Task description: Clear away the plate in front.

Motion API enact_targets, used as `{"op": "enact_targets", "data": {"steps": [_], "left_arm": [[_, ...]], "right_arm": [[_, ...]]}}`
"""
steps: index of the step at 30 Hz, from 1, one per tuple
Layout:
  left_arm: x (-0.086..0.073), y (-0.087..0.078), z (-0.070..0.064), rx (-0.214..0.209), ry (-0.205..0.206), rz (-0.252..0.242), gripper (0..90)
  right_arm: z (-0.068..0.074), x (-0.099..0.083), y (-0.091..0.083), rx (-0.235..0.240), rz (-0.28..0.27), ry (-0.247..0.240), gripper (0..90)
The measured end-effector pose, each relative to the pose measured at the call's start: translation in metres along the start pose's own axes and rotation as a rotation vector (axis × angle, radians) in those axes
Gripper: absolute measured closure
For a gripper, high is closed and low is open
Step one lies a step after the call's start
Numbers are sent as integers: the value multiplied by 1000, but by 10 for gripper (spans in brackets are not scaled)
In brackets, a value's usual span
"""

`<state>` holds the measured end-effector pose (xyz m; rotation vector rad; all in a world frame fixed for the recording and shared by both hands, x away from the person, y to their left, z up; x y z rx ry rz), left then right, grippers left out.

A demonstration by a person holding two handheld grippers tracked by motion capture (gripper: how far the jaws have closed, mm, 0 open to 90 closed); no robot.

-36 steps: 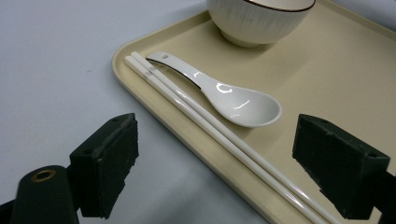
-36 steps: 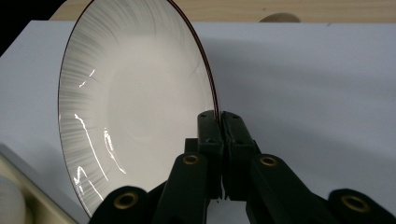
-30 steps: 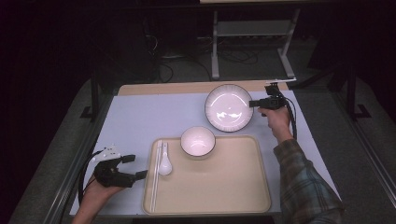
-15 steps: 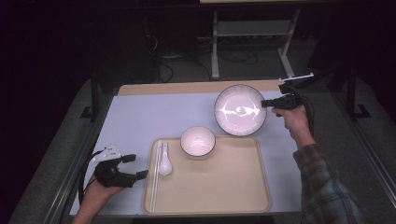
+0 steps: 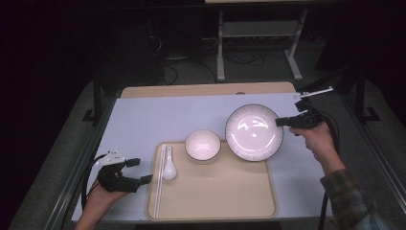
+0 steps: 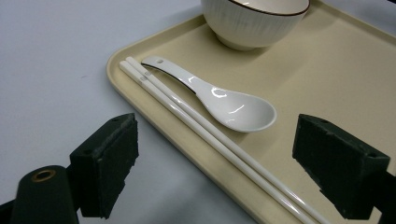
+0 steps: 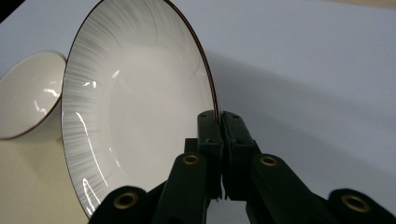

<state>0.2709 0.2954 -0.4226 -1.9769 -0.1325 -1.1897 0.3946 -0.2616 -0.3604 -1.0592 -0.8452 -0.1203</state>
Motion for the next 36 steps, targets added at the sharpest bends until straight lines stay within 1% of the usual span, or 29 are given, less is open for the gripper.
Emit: {"op": "enact_targets", "data": {"steps": [7, 16, 21, 25, 27, 28, 29, 31, 36], "left_arm": [[0, 1, 0, 0, -2, -1, 138], [1, 1, -1, -1, -3, 0, 138], [1, 1, 0, -1, -1, 1, 138], [1, 1, -1, -1, -1, 0, 138], [1, 1, -1, -1, 0, 1, 138], [1, 1, -1, -1, 0, 1, 138], [1, 1, -1, -1, 0, 1, 138], [1, 1, 0, -2, -1, 1, 138], [1, 1, -1, -3, 3, 2, 138]], "right_arm": [[15, -20, -6, 34, 31, -27, 871], [37, -40, -1, 96, 82, -72, 871], [46, -47, 2, 122, 108, -90, 871], [51, -50, 4, 139, 122, -114, 870], [54, -51, 5, 154, 138, -119, 869], [57, -52, 6, 151, 139, -132, 868], [58, -52, 7, 166, 148, -134, 868], [61, -54, 9, 168, 154, -144, 869], [65, -57, 16, 194, 160, -146, 869]]}}
Point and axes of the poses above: each handheld gripper's, and its own axes: y roughly forward along the jaws, x roughly out of its top, z roughly to its left, the point moved 1 cm from there along y, roughly forward along the jaws, and after that the axes turned 5 degrees about -y, right-handed, at the moved point
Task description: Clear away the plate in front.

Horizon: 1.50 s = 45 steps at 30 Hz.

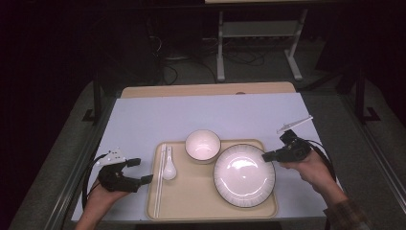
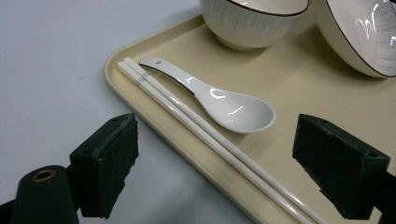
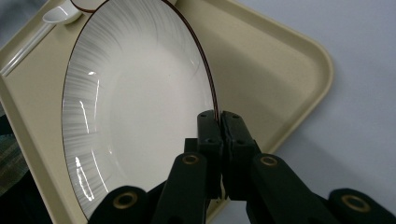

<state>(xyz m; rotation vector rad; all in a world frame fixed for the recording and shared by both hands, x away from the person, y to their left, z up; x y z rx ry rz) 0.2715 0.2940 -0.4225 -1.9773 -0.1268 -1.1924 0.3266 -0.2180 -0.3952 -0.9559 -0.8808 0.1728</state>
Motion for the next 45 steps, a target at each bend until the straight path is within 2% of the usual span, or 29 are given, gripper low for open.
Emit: {"op": "enact_targets", "data": {"steps": [8, 13, 15, 21, 31, 40, 45], "left_arm": [[0, 1, 0, -2, 1, 0, 138], [0, 0, -1, -3, 1, 0, 138], [0, 0, 0, -3, 1, 0, 138], [0, 0, 0, -4, 2, 1, 138], [0, 1, 0, -4, 3, 3, 138], [0, 2, 0, -6, 3, 8, 138], [0, 1, 0, -7, 3, 4, 138]], "right_arm": [[0, 4, 9, 0, 7, -26, 867], [0, 9, 22, -20, 52, -49, 847], [0, 10, 27, -14, 58, -50, 845], [-1, 13, 29, -7, 72, -50, 846], [-7, 8, 42, -38, 147, -45, 799], [-5, 10, 45, -61, 163, -79, 785], [-4, 8, 45, -71, 154, -95, 771]]}}
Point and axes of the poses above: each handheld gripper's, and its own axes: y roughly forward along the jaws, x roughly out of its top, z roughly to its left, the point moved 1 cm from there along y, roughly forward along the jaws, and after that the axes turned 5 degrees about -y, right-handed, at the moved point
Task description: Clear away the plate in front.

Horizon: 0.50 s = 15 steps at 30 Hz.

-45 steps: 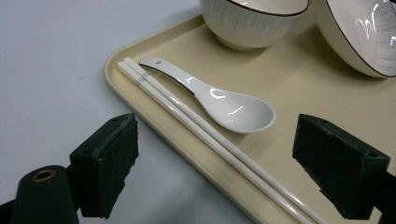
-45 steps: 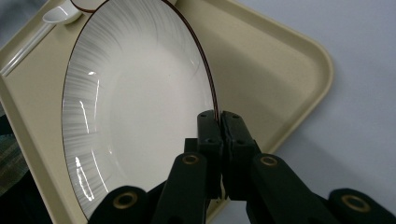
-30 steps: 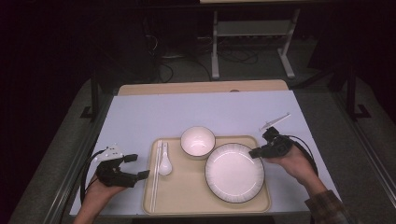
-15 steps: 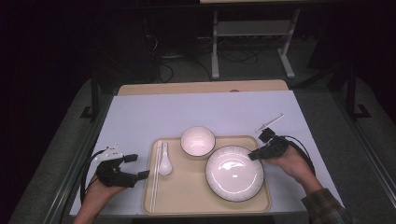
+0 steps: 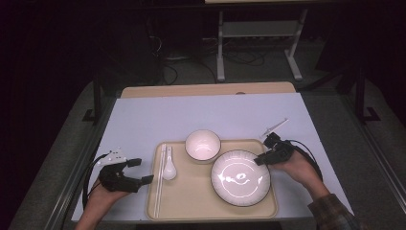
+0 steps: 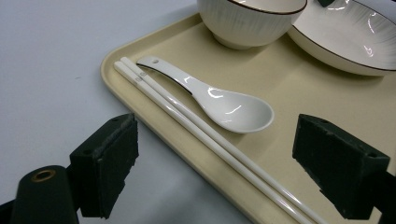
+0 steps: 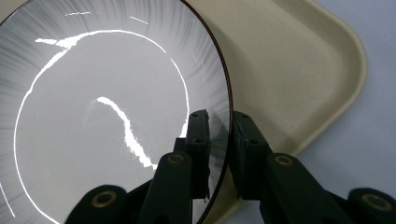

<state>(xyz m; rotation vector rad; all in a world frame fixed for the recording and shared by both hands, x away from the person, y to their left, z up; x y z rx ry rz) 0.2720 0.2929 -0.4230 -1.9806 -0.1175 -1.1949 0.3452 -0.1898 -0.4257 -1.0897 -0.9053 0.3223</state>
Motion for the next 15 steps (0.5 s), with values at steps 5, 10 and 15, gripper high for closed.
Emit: {"op": "enact_targets", "data": {"steps": [5, 10, 15], "left_arm": [[0, -1, 0, 0, 0, -6, 138], [2, -3, 0, 0, 9, -13, 138], [4, -6, 0, -6, 8, -34, 137]], "right_arm": [[1, -1, -6, -17, -44, -8, 672], [3, -7, -22, -48, -200, -28, 461], [5, -19, -36, -104, -401, -29, 226]]}}
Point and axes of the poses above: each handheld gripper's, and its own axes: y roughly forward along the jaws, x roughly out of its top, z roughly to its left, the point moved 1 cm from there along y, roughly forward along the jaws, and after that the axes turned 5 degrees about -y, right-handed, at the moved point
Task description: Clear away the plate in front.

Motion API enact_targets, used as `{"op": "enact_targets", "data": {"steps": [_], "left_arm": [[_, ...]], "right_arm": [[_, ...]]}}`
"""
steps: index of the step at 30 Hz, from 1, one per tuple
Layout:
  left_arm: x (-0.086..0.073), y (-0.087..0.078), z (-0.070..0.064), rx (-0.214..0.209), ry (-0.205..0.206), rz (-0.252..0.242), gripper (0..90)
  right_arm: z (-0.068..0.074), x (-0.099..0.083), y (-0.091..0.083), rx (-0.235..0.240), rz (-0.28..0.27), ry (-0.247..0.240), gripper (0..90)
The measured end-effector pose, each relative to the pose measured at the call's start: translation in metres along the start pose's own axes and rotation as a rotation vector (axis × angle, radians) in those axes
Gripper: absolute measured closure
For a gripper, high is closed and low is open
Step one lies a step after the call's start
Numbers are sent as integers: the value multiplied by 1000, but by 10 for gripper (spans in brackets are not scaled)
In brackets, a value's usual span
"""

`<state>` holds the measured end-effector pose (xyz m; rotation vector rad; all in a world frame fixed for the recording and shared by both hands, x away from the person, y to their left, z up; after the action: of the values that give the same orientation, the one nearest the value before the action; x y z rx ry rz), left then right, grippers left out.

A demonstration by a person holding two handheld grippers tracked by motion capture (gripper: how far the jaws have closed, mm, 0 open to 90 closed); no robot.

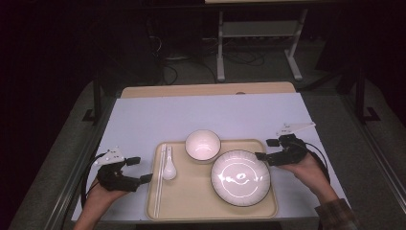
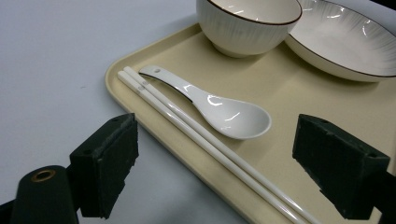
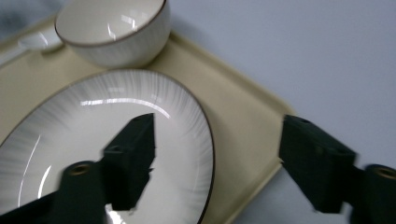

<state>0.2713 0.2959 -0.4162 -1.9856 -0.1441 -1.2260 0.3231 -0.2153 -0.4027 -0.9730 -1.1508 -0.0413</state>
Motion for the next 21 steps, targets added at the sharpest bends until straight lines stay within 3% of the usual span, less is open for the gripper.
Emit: {"op": "enact_targets", "data": {"steps": [2, 8, 21], "left_arm": [[2, -1, 0, -2, 1, -3, 137], [5, -3, 0, -12, 5, -11, 137], [7, -8, 0, -19, 17, -30, 137]], "right_arm": [[1, -4, -3, -56, -54, -10, 133], [3, -17, -14, -73, -101, 9, 17], [7, -45, -39, -97, -170, 53, 16]]}}
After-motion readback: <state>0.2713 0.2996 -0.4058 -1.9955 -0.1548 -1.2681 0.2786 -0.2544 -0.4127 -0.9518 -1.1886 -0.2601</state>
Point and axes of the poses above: each handheld gripper's, and its own axes: y roughly forward along the jaws, x roughly out of its top, z roughly to its left, the point moved 1 cm from there along y, roughly forward along the jaws, and after that the axes turned 5 degrees about -y, right-handed, at the moved point
